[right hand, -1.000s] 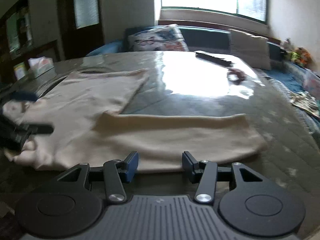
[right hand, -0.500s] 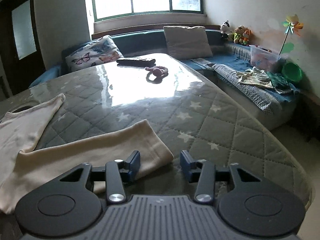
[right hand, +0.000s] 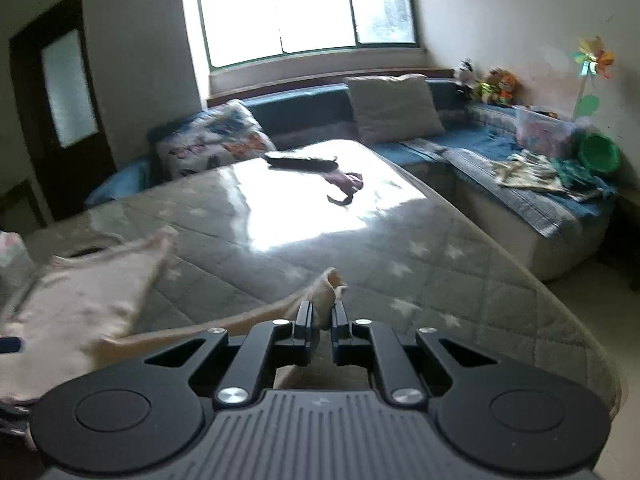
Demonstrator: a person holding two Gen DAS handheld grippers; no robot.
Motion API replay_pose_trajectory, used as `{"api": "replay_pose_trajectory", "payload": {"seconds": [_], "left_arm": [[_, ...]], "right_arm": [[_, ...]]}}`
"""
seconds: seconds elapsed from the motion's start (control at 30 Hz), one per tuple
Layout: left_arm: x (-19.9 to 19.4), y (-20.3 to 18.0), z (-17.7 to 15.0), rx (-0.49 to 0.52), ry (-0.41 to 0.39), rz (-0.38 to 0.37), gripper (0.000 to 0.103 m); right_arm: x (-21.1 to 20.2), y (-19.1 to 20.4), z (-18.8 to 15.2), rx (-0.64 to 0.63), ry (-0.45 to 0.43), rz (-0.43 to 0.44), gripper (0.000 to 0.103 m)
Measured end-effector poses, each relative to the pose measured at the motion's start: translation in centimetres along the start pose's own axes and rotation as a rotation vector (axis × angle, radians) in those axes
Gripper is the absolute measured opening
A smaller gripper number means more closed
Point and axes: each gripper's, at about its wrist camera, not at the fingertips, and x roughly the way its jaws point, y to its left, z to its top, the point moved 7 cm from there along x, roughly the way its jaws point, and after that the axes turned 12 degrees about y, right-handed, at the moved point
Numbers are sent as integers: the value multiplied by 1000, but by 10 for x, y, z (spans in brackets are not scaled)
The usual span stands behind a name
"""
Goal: Fold clothes
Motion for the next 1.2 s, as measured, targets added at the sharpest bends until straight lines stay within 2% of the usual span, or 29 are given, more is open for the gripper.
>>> {"api": "replay_pose_trajectory", "payload": {"seconds": [0.1,0.4,0.7,0.87,1.0,1.2], "left_arm": [[-11,14,-3,-19,-22,4,103],[-33,63,-28,-117,-48,51,103],[-47,111,-61,-227,-46,94,103],[-50,125,-73,-265,-39,100,103],[-50,130,-77,-277,-33,102,103],[-57,138,-79,-280,-45,115,103]], "right_arm": [[-21,23,13,-39,-29,62,8],[-59,134,39,-239,-60,270,8],[-37,255,28,-412,11,414,8],[-18,294,9,-447,75,480,10],[-11,304,-6,-460,117,520,16],[-13,279,-7,-477,121,478,25]]}}
